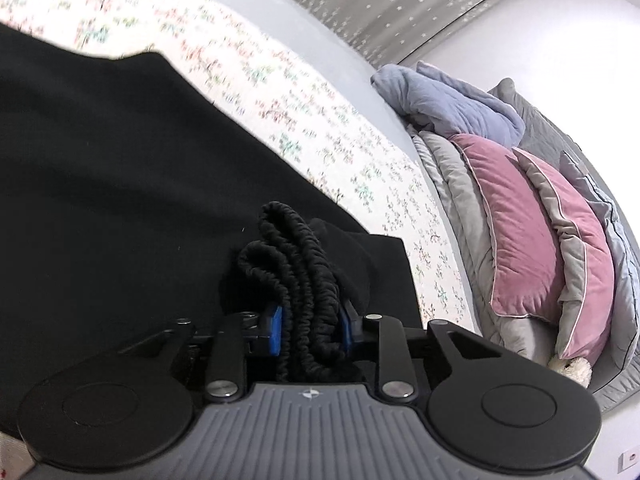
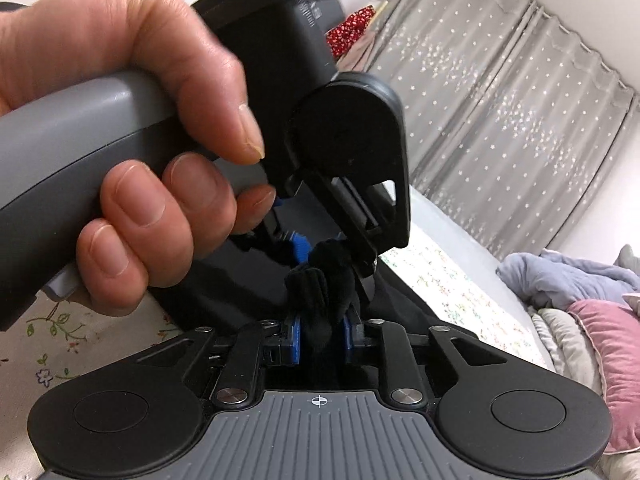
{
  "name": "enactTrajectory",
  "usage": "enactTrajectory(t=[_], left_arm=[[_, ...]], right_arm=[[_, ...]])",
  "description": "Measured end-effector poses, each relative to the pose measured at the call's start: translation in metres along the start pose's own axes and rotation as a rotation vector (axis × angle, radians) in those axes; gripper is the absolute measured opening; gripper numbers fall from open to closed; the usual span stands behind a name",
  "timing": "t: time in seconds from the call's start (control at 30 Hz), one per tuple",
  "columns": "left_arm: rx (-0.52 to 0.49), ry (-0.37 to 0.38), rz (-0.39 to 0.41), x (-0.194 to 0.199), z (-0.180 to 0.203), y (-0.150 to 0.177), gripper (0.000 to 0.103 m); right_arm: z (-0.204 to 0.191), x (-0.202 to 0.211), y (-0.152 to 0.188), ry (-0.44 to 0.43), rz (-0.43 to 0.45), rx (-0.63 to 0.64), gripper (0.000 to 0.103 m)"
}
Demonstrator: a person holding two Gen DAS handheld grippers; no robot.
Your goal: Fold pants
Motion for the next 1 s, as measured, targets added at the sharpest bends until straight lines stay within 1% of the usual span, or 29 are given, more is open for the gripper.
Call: enactTrajectory(t=[0.03,0.07,0.1,0.13,0.17,0.2,0.23,0.27,0.4,0.5,0.63,0.73,0.83,0.9,1.0], left_arm=[[-0.005,-0.001,0.008,0.002,0.000,-0.001,0.032],[-0.009,-0.004,0.015,0.003,0.001,-0.003,0.032],[-0.010,-0.006,0.020,0.004,0.001,-0.005,0.032],[-0.012,-0.008,0.024,0.006,0.000,-0.007,0.032],[-0.012,-0.010,0.028,0.007,-0.001,-0.009,0.032],[-0.015,-0.011,0.032,0.008,-0.001,-0.011,0.032],[-0.022,-0.011,0.035,0.008,0.001,-0.013,0.032],[-0.035,-0.016,0.041,0.010,0.002,-0.014,0.032],[-0.114,-0.032,0.067,0.021,0.011,-0.027,0.032],[-0.174,-0.051,0.080,0.029,0.013,-0.039,0.032],[-0.203,-0.078,0.093,0.044,0.000,-0.057,0.032],[-0.254,-0.099,0.107,0.064,-0.016,-0.074,0.032],[-0.285,-0.145,0.136,0.082,-0.036,-0.091,0.032],[-0.274,-0.168,0.169,0.097,-0.059,-0.102,0.031],[-0.225,-0.195,0.213,0.119,-0.098,-0.116,0.031]], right_arm=[[-0.009,0.006,0.001,0.009,-0.006,0.007,0.039],[-0.010,0.005,0.003,0.027,-0.016,0.016,0.056],[-0.010,0.003,0.005,0.048,-0.025,0.026,0.059],[-0.011,0.002,0.007,0.065,-0.035,0.035,0.058],[-0.011,-0.001,0.010,0.087,-0.052,0.042,0.052],[-0.009,-0.004,0.013,0.100,-0.063,0.038,0.044],[-0.007,-0.006,0.014,0.113,-0.068,0.022,0.013],[-0.005,-0.007,0.014,0.122,-0.070,0.003,0.008],[-0.008,-0.001,0.001,0.153,-0.013,-0.021,0.007],[-0.011,-0.002,-0.010,0.159,0.003,-0.065,0.007],[-0.026,-0.005,-0.035,0.151,0.022,-0.116,0.007],[-0.045,-0.005,-0.055,0.134,0.044,-0.133,0.007],[-0.067,-0.014,-0.083,0.108,0.068,-0.160,0.007],[-0.083,-0.022,-0.100,0.083,0.083,-0.173,0.007],[-0.113,-0.033,-0.128,0.045,0.113,-0.161,0.006]])
Point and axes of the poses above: each gripper's, at about its wrist camera, not at the fingertips, and x roughly against the way its jaws point, z to its right, y to its underside, the point moved 2 cm from there along -x, roughly the way its jaws point, and after that the axes turned 2 degrees about -y, right-handed, at the moved point
